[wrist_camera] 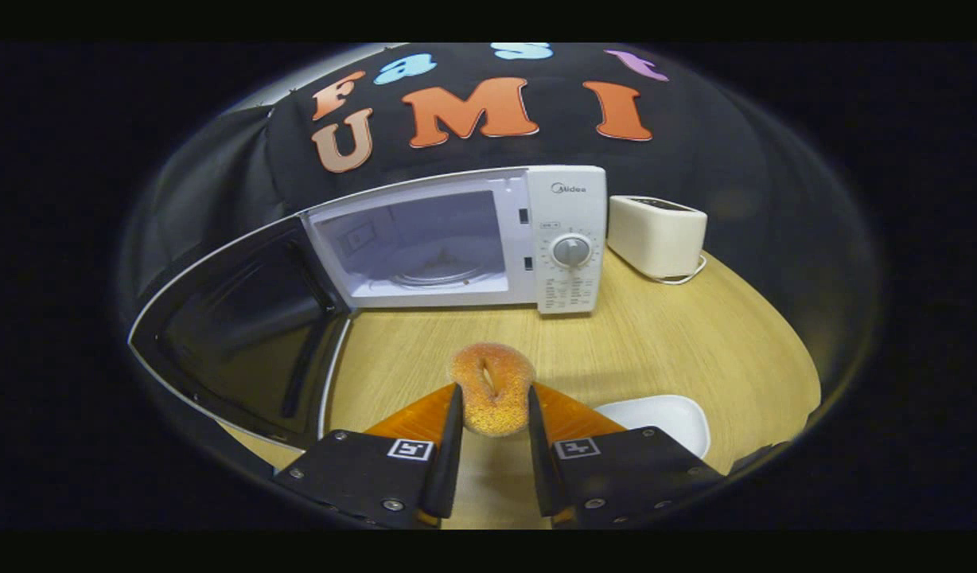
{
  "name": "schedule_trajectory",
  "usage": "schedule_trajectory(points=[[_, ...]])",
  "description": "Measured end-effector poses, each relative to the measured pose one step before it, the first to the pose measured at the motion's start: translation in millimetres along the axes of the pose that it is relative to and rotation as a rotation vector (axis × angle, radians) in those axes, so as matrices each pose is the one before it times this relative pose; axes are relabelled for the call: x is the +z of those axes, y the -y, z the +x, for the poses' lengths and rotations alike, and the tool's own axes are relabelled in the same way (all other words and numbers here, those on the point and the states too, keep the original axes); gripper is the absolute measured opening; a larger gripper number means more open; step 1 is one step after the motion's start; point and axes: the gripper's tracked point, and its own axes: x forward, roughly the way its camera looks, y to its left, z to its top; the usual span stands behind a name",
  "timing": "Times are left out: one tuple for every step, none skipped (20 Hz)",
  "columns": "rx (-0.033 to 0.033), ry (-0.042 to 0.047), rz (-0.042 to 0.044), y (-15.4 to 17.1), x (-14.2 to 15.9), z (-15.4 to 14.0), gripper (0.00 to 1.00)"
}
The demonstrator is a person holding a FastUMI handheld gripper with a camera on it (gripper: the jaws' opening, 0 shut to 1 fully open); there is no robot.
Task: Open the microwave, put the food inside, and close the microwave door.
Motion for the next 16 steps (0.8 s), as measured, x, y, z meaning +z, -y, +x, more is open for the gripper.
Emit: schedule_trajectory(points=[[0.00654, -0.00117, 0.02351, -7.17, 5.1, 2.15, 0.41], [0.0037, -0.00098, 0.02966, -8.59, 4.84, 4.08, 0.41], [0.00281, 0.0007, 0.03423, -8.15, 4.6, 4.14, 0.41], [0.00131, -0.00149, 0.03554, -8.94, 3.76, 3.54, 0.41], [0.00026, -0.00026, 0.03268, -9.09, 3.38, 4.66, 0.41], [-0.00341, -0.00052, 0.02474, -7.61, 2.56, 4.24, 0.41], [-0.0035, -0.00046, 0.02499, -7.47, 2.33, 3.42, 0.41], [-0.00576, 0.00097, 0.02786, -6.39, 0.72, 3.35, 0.41], [-0.00562, 0.00118, 0.03129, -7.15, 1.13, 3.24, 0.41], [-0.00677, 0.00175, 0.0289, -6.5, 0.58, 3.12, 0.41], [-0.01012, 0.00235, 0.02499, -3.63, 0.07, 2.23, 0.41], [-0.00955, -0.00013, 0.02267, -4.66, -0.12, 1.72, 0.4], [-0.01328, 0.00407, 0.02806, -3.08, 1.04, 1.83, 0.4], [-0.00918, 0.00494, 0.03134, -2.7, 1.84, 2.55, 0.41], [-0.0111, 0.0053, 0.03441, -2.97, 1.48, 2.17, 0.41], [-0.00487, -0.00562, 0.03094, -4.02, 0.09, 3.42, 0.41]])
